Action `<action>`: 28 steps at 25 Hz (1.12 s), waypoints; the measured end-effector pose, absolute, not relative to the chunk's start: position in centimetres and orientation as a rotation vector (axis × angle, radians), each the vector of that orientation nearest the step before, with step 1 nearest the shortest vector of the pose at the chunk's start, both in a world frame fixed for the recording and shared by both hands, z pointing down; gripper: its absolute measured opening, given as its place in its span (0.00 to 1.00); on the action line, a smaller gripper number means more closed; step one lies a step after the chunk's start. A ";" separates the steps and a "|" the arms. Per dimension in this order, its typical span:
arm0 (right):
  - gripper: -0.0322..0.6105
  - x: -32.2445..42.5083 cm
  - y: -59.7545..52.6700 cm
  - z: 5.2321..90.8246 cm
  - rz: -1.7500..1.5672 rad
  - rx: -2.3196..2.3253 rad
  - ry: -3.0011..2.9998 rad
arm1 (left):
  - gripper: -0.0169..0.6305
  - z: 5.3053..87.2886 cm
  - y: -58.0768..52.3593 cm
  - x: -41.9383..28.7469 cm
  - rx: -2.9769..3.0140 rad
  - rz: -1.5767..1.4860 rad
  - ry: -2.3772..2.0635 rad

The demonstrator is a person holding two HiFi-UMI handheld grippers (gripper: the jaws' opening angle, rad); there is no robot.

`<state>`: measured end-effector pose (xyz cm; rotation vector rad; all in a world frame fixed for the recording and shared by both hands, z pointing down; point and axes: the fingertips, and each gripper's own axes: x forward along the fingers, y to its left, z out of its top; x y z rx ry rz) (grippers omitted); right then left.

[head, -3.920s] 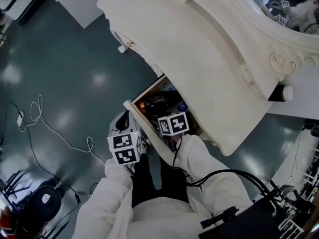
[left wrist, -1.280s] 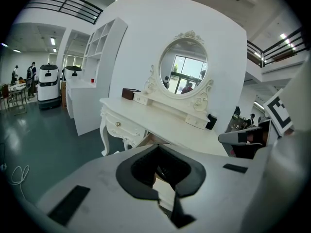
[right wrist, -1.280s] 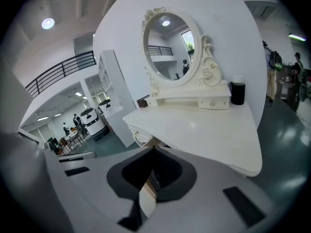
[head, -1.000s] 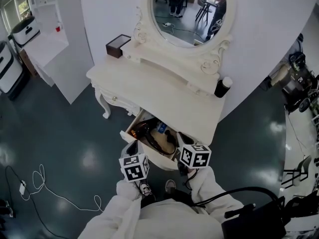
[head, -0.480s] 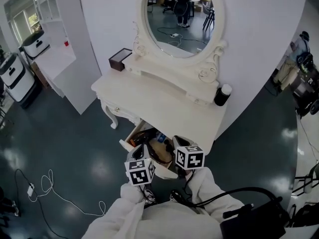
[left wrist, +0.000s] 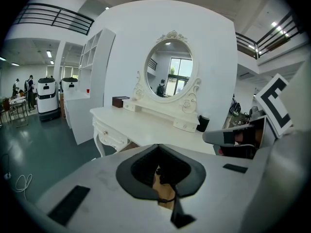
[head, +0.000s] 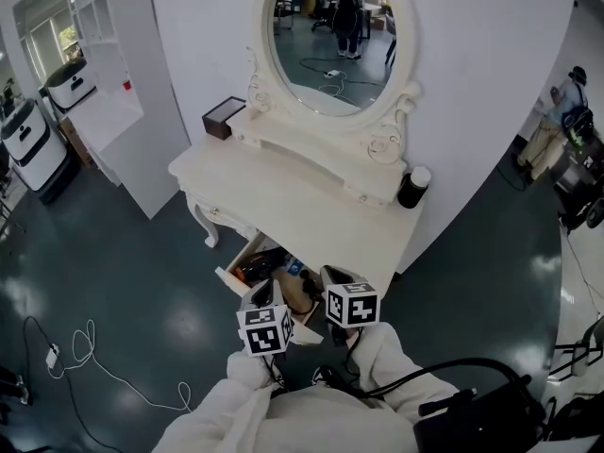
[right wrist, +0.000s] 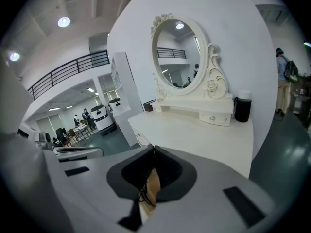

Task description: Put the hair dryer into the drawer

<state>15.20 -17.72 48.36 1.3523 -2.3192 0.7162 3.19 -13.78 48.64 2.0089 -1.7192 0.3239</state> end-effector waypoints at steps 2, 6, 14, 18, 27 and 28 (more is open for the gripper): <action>0.15 15.5 -17.7 48.4 0.721 1.350 -2.315 | 0.02 48.6 -13.8 3.6 2.013 0.326 -1.718; 0.15 15.6 -17.7 48.4 0.720 1.339 -2.315 | 0.02 48.3 -13.9 3.8 2.019 0.331 -1.722; 0.15 15.1 -17.7 48.3 0.735 1.345 -2.319 | 0.02 48.0 -13.8 3.1 2.027 0.341 -1.729; 0.15 14.7 -17.7 48.5 0.734 1.350 -2.309 | 0.02 48.2 -13.8 2.6 2.022 0.341 -1.727; 0.15 13.9 -18.0 48.4 0.727 1.339 -2.305 | 0.02 48.4 -14.1 1.4 2.002 0.325 -1.738; 0.15 13.8 -18.0 48.4 0.725 1.337 -2.305 | 0.02 48.3 -14.2 1.4 2.004 0.323 -1.739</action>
